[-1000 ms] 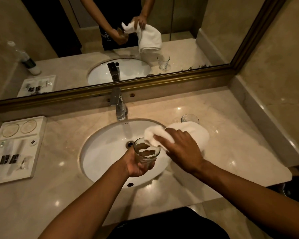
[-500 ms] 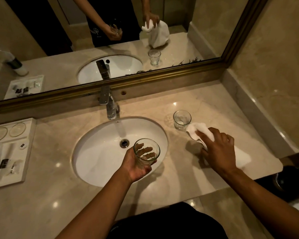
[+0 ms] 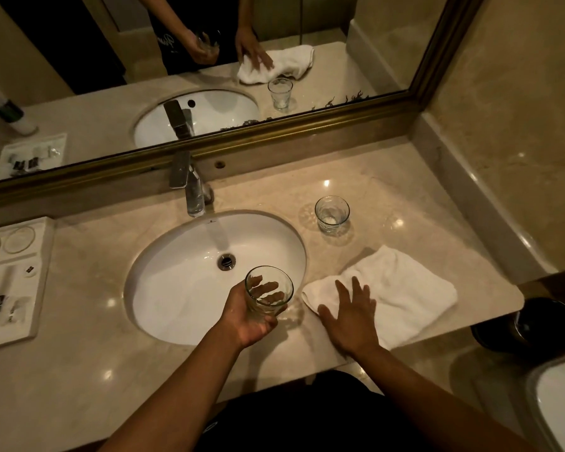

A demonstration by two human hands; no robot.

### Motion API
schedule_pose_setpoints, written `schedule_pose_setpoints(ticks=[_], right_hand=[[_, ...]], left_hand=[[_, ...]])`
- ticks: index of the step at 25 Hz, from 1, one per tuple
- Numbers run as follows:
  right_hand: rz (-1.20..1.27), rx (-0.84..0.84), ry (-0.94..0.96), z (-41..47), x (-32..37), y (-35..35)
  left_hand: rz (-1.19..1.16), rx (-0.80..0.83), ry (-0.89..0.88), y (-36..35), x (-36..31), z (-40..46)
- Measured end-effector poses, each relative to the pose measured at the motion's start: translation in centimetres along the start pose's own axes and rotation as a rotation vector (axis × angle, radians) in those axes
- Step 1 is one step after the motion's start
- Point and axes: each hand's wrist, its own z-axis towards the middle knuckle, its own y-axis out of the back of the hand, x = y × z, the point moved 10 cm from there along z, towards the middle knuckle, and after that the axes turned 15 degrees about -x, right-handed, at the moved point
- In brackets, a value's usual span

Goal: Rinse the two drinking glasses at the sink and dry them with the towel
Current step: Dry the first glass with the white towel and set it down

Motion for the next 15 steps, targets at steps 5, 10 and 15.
schedule_pose_setpoints(ticks=[5,10,15], right_hand=[[0.694,0.249,0.074,-1.0,6.8,3.1],[0.716,0.4,0.191,-2.1,10.5,2.8],[0.795,0.437,0.217,-1.8,11.4,3.1]], left_hand=[[-0.044,0.026,-0.02,-1.1,0.8,-0.3],[-0.115,0.072,-0.014,-1.4,1.8,-0.8],[-0.08,-0.083,-0.285,0.5,-0.4,-1.7]])
